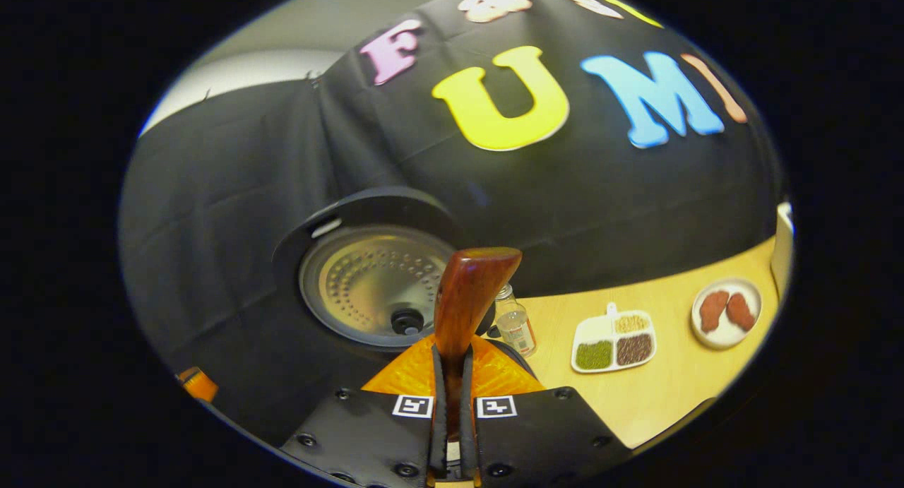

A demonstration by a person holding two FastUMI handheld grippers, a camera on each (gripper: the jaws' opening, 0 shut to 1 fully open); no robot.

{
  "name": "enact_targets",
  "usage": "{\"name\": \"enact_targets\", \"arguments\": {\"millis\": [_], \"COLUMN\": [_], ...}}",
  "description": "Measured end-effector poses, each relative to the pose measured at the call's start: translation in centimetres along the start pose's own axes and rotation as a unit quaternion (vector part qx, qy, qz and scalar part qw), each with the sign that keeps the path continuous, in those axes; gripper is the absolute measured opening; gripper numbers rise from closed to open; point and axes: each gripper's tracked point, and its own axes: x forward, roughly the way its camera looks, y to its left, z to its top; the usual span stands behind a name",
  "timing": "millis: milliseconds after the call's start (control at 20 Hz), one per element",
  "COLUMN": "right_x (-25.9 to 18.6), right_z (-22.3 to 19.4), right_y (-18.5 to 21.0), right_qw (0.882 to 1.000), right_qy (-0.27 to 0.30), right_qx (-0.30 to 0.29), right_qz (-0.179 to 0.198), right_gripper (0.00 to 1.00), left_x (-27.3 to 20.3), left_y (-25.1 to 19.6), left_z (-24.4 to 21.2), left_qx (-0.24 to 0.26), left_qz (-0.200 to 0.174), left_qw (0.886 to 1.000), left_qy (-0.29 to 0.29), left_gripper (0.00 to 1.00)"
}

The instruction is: Close the left gripper, press the button to open the rice cooker; take a wooden spoon from the chopstick holder with the right hand, scoop a spoonful of rice and pour it into the rice cooker, then put the wooden spoon back into the chopstick holder.

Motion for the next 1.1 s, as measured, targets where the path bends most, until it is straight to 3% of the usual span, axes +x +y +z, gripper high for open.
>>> {"name": "enact_targets", "arguments": {"millis": [150,350,800,850,900,1100], "right_x": [-1.9,-5.0,-12.9,-13.8,-14.8,-18.8], "right_z": [2.1,4.7,8.4,8.7,9.0,9.8], "right_y": [-2.2,-4.7,-11.9,-12.8,-13.6,-17.2], "right_qw": [0.997,0.992,0.984,0.983,0.982,0.976], "right_qy": [-0.019,-0.048,-0.09,-0.094,-0.099,-0.111], "right_qx": [0.071,0.109,0.121,0.122,0.123,0.122], "right_qz": [-0.016,-0.033,-0.094,-0.101,-0.108,-0.141], "right_gripper": [0.08,0.08,0.08,0.05,0.08,0.08], "left_x": [0.3,0.8,1.0,0.8,0.7,-0.2], "left_y": [-1.1,-3.0,-9.4,-10.2,-10.9,-13.8], "left_z": [0.6,1.4,3.8,4.0,4.2,4.6], "left_qx": [0.0,0.0,-0.008,-0.01,-0.01,-0.01], "left_qz": [-0.014,-0.034,-0.088,-0.094,-0.099,-0.118], "left_qw": [1.0,0.999,0.995,0.995,0.994,0.992], "left_qy": [-0.006,-0.014,-0.038,-0.04,-0.041,-0.043], "left_gripper": [0.81,0.81,0.81,0.81,0.81,0.81]}}
